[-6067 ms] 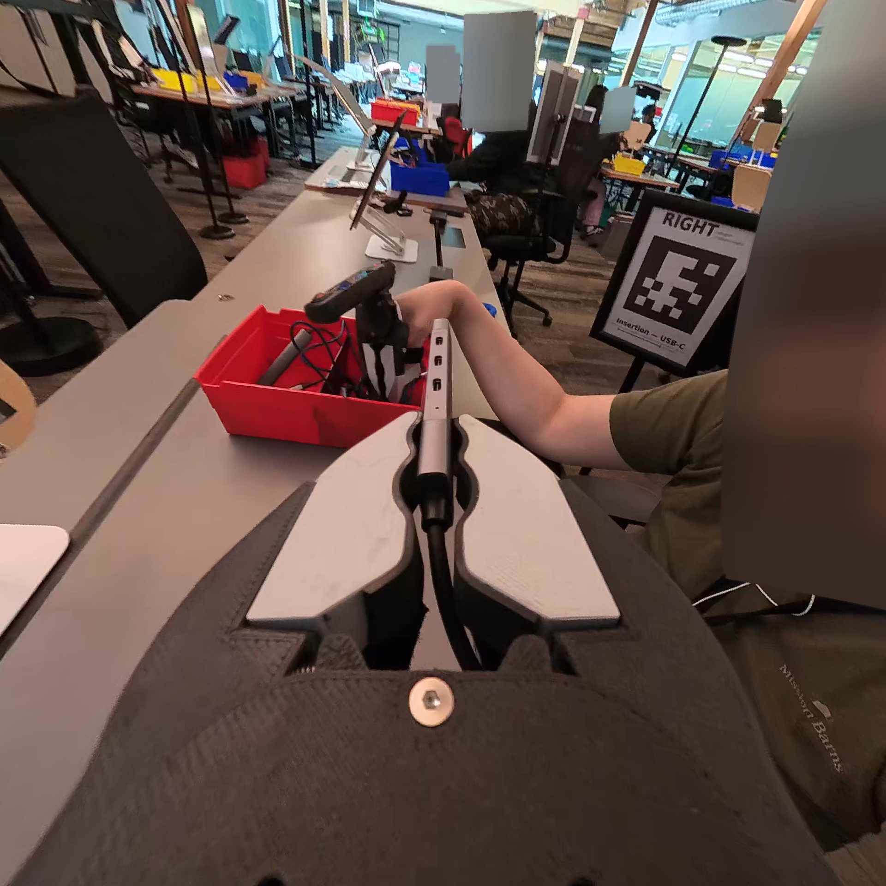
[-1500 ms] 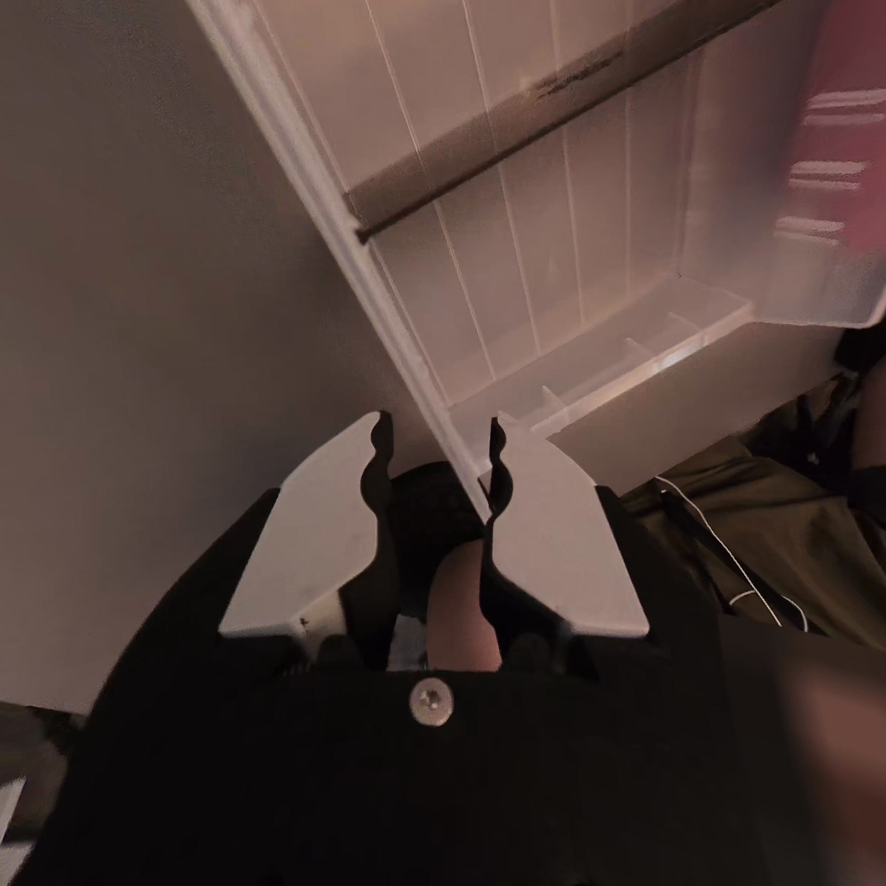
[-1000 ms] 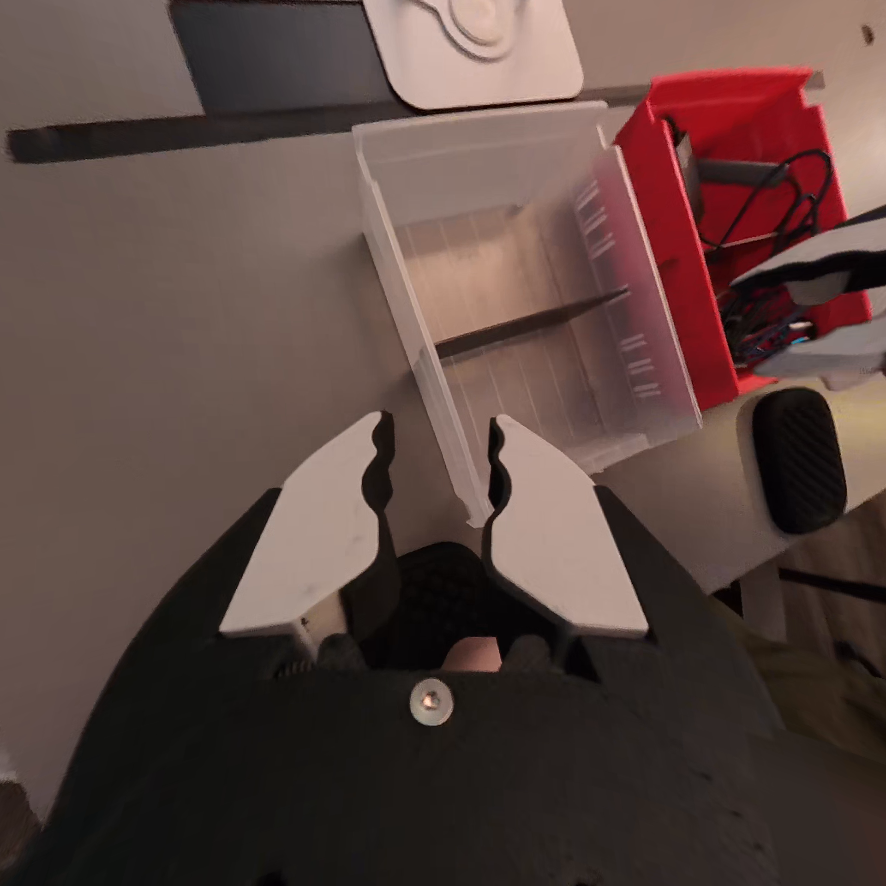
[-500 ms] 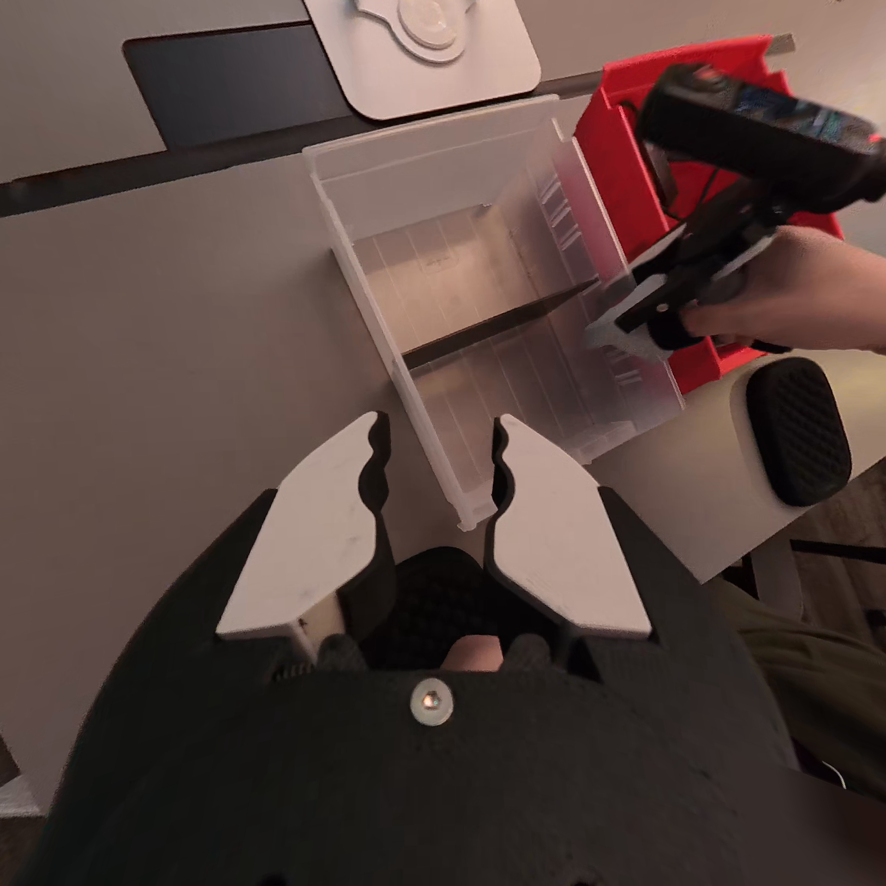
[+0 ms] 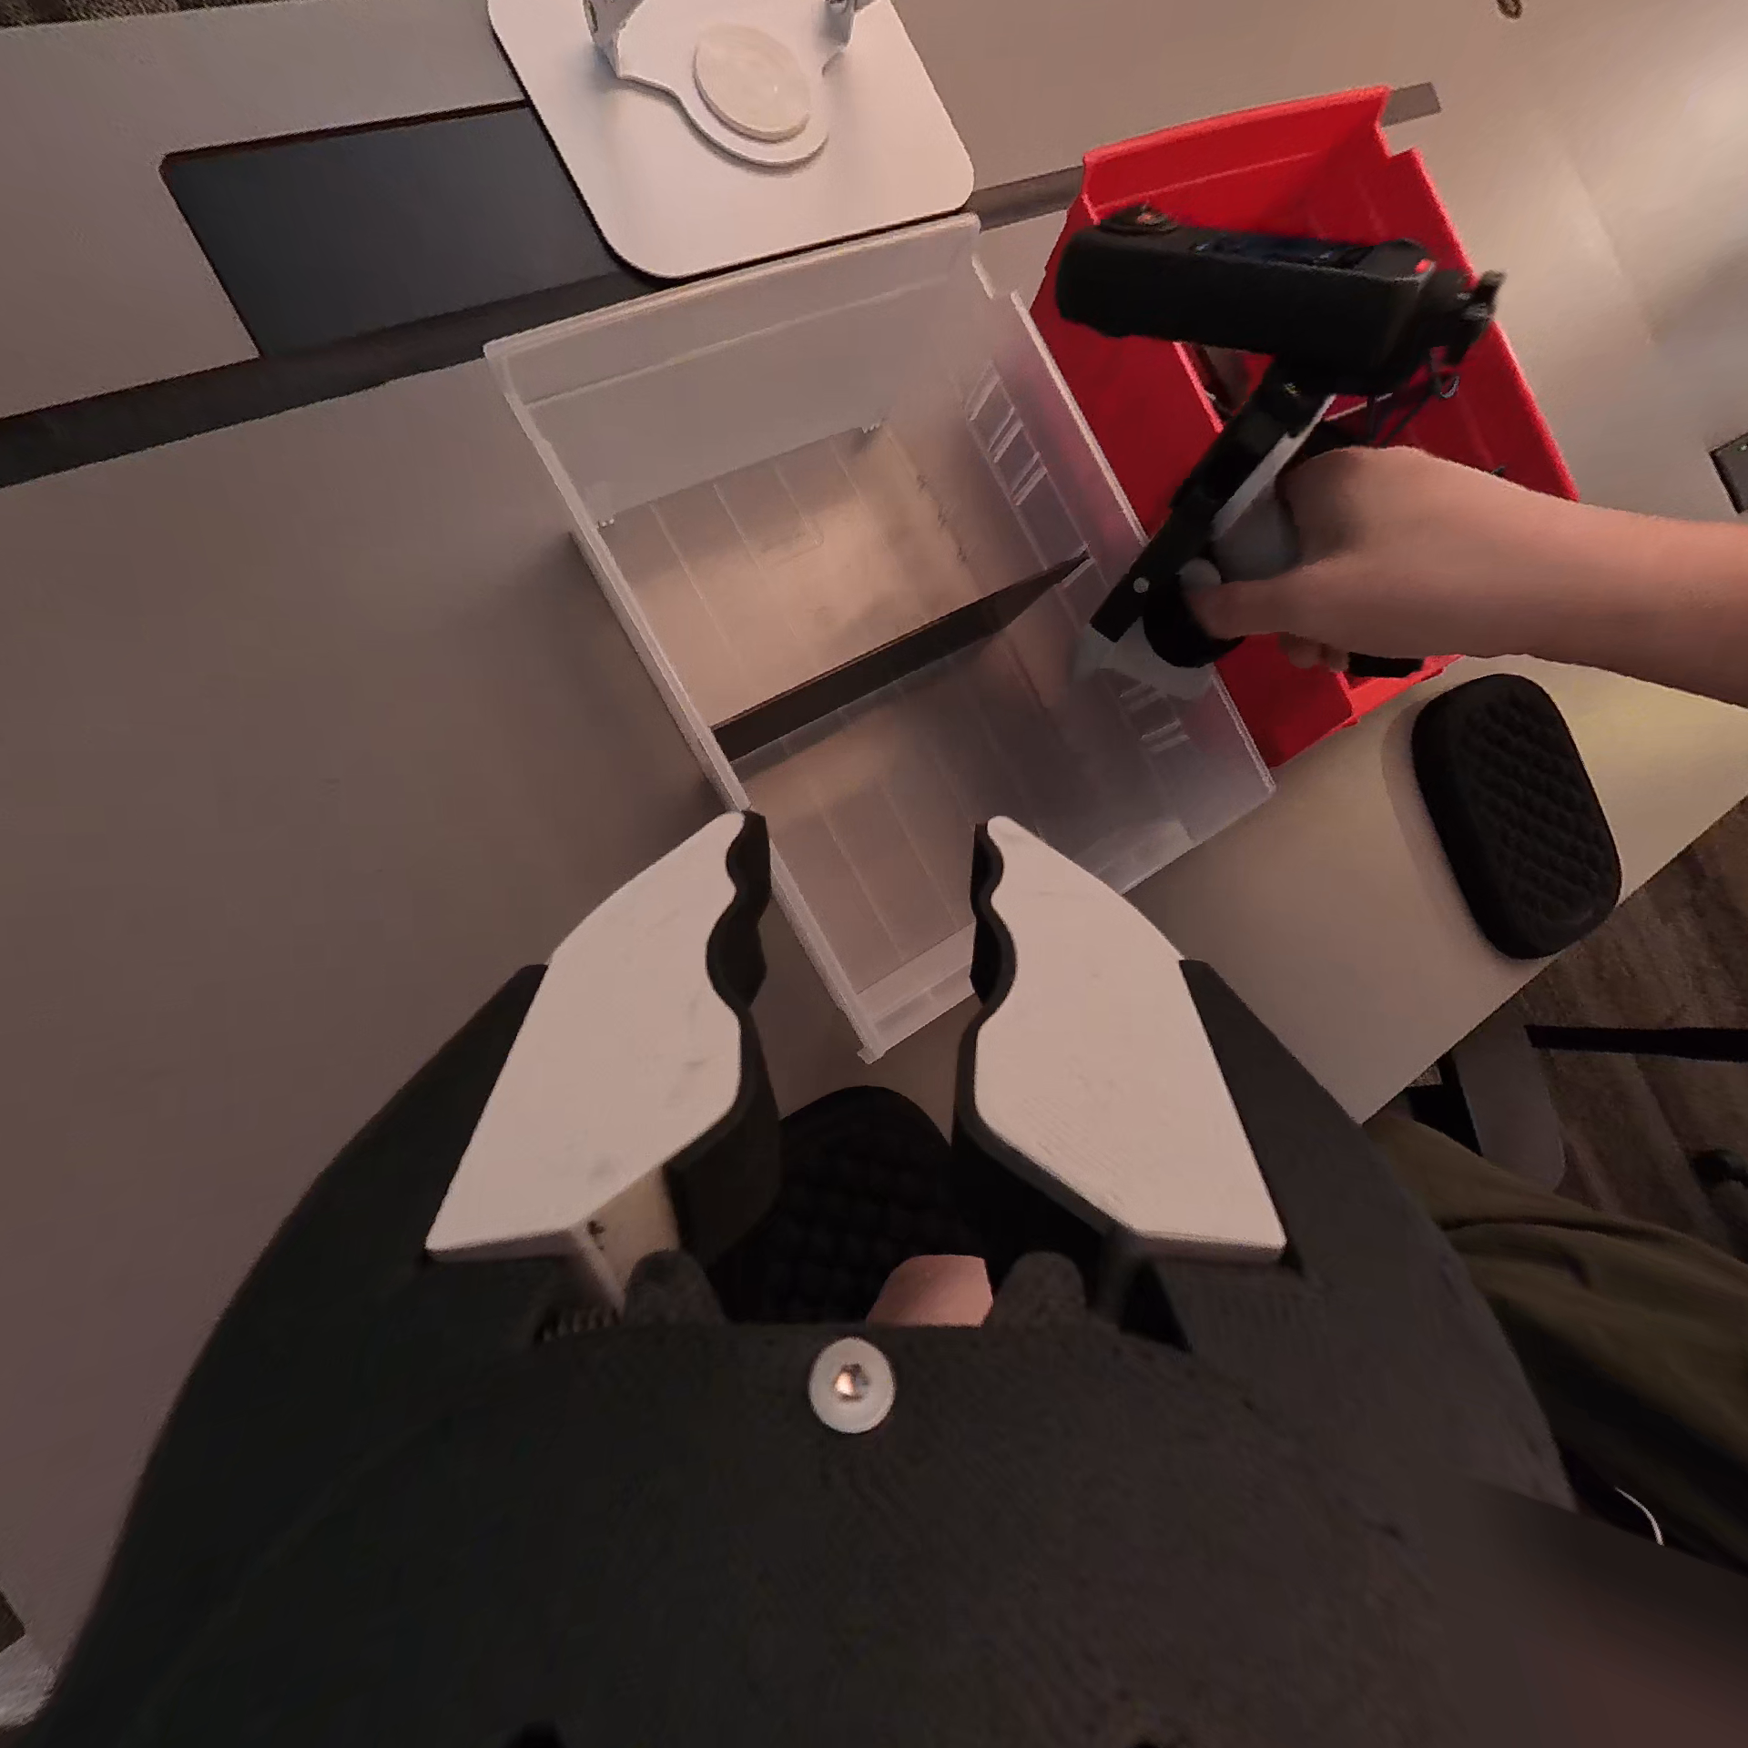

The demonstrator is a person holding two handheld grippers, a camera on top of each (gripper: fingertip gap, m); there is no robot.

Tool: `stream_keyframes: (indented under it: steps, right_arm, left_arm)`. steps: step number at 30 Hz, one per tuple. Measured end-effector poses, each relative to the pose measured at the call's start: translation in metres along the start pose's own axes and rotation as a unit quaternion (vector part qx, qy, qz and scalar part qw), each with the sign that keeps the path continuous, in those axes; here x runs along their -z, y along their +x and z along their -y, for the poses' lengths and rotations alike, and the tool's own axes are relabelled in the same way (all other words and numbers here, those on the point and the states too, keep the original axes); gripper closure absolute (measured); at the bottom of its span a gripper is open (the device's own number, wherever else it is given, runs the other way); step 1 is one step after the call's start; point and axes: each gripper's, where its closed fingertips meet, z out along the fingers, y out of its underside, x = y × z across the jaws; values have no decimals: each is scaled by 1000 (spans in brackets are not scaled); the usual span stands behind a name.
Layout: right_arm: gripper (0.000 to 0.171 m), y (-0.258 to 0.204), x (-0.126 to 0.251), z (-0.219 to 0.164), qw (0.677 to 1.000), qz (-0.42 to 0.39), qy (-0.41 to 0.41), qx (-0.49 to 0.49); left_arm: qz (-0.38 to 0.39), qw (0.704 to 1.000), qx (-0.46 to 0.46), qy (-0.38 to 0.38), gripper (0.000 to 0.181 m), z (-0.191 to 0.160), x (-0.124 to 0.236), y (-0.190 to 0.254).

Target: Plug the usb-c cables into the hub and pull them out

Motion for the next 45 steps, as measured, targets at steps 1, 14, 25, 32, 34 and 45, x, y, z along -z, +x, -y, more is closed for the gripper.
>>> stream_keyframes:
  steps: [1,14,25,32,34,45]
  right_arm:
    - [159,0,0,1,1000,5,3,-1]
    - [165,-43,145,-31,995,34,17,97]
    - [166,135,327,-135,984,42,174,10]
    - [166,302,320,-201,963,14,238,-124]
    - [165,346,305,-217,955,-4,242,-170]
    - [160,461,163,-239,948,-6,152,-280]
  left_arm:
    - [-3,1000,0,5,142,0,2,0]
    - [-64,937,63,336,153,46,107,-18]
    - [-324,942,12,84,131,68,-53,93]
    - [-241,969,-28,-47,145,45,-215,156]
    - [-205,975,-40,-72,132,36,-237,153]
    - [-267,954,-5,-136,134,13,-279,179]
